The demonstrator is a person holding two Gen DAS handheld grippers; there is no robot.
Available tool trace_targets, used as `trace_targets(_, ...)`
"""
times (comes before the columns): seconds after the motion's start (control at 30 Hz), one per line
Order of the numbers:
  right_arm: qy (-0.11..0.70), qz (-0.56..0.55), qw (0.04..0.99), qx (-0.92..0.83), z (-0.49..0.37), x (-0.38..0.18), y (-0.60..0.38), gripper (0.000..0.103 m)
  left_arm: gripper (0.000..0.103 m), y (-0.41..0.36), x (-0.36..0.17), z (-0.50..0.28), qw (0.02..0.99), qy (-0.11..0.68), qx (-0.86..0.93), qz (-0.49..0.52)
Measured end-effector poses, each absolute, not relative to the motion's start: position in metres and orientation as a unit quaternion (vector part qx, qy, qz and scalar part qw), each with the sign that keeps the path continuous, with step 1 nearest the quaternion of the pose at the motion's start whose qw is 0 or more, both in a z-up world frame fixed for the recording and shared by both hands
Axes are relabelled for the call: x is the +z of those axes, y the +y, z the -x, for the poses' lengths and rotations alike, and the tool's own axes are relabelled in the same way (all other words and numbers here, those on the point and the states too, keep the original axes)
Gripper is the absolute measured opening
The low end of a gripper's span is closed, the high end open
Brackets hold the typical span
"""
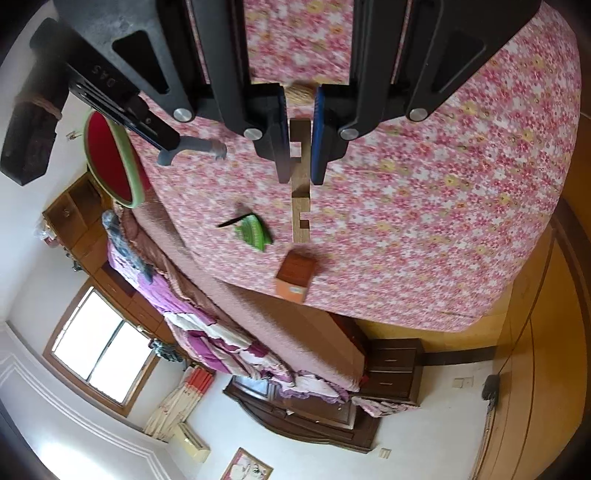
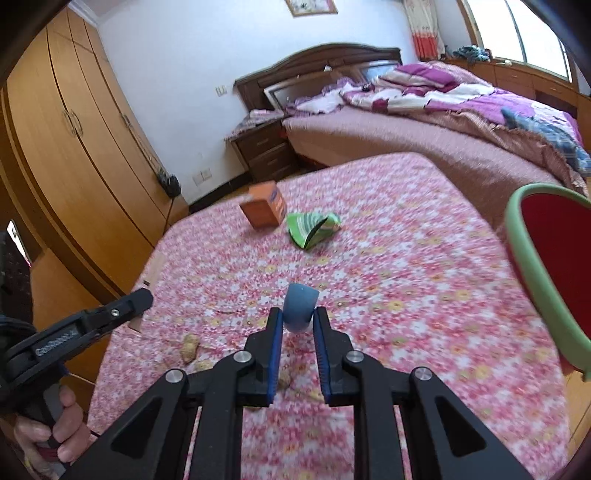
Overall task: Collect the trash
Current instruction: 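Grasp the blue plastic piece with the right tool while the left tool holds the stick, then carry the stick and blue piece over the red bucket with both tools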
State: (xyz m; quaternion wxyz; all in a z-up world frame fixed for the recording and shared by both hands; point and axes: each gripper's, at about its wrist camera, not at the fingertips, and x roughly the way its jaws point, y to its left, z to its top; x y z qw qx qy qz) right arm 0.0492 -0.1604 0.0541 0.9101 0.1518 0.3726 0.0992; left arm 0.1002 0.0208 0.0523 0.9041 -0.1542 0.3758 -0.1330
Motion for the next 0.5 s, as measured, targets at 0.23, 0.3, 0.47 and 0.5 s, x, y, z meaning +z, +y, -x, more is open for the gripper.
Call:
trace_targets(0.23, 0.333, -0.16, 0.925, 0.083, -0.012, 0.079, -0.182, 0.019, 0.01, 0.001, 0.069, -0.086, 0.905, 0.365, -0.157, 0.149)
trace_targets(0.3, 0.328, -0.165, 0.927, 0.077, -0.007, 0.081, -0.19, 0.019, 0.01, -0.005, 0.073, -0.082, 0.905, 0.365, -0.165, 0.147)
trace_targets(0.47, 0.315, -0.18, 0.93, 0.062, 0.007, 0.086, -0.21, 0.019, 0.01, -0.018, 0.081, -0.076, 0.906, 0.361, -0.173, 0.138)
trace_targets(0.5, 0.312, -0.183, 0.93, 0.059, 0.01, 0.087, -0.214, 0.019, 0.01, -0.021, 0.082, -0.075, 0.906, 0.361, -0.174, 0.136)
